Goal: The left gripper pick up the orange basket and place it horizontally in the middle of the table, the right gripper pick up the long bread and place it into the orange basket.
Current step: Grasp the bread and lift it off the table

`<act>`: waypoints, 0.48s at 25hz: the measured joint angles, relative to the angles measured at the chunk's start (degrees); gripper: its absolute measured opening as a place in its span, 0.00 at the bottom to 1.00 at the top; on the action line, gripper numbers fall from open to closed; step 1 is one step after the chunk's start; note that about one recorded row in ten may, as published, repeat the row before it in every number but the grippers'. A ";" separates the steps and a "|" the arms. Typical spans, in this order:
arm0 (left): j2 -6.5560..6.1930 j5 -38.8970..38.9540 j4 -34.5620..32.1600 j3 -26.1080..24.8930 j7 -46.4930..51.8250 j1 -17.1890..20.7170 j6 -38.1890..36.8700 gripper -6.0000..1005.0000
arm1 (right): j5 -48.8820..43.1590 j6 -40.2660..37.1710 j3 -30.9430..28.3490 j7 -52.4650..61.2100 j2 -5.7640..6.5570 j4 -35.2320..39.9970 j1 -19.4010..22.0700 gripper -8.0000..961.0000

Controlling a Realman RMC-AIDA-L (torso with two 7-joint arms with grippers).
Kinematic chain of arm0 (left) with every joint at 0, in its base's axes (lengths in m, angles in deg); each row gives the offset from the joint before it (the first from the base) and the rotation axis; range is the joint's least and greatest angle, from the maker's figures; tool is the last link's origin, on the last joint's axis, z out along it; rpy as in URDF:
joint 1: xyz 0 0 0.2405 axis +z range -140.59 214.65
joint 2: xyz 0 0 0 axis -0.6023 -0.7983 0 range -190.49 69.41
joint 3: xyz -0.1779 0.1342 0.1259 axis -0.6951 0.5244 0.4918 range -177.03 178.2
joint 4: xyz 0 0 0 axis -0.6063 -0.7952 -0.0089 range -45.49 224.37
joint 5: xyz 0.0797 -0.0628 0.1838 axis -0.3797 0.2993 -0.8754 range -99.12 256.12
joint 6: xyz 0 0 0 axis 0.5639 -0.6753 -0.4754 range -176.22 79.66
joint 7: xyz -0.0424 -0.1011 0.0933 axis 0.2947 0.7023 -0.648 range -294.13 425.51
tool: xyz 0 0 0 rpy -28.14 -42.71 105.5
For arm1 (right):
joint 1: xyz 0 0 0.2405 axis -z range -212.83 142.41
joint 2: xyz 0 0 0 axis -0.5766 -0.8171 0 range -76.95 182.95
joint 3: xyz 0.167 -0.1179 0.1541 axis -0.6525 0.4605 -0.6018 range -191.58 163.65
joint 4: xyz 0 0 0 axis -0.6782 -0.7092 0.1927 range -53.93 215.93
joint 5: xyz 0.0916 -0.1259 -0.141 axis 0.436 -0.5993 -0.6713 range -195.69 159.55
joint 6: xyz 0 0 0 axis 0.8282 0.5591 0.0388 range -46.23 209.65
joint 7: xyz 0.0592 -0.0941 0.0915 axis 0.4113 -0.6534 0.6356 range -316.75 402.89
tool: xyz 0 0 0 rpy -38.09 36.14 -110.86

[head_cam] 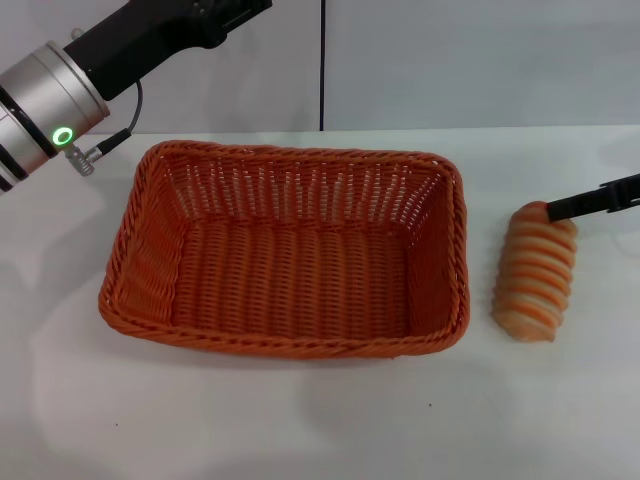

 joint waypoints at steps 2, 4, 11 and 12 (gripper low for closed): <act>0.00 0.00 0.00 0.00 0.20 -0.01 -0.01 0.81 | 0.00 0.46 0.40 -0.21 -0.57 -0.01 0.00 0.49; 0.00 0.00 0.00 0.00 0.41 -0.02 -0.34 0.81 | 0.00 1.43 1.75 -0.35 -0.95 -0.64 -0.27 0.49; 0.00 0.03 0.00 0.00 0.46 0.27 -0.69 0.81 | -0.51 3.25 2.88 -0.40 -1.17 -2.66 -1.29 0.49; 0.00 0.04 0.00 0.00 0.46 0.32 -0.69 0.81 | -0.51 3.25 2.88 -0.40 -1.17 -2.66 -1.29 0.49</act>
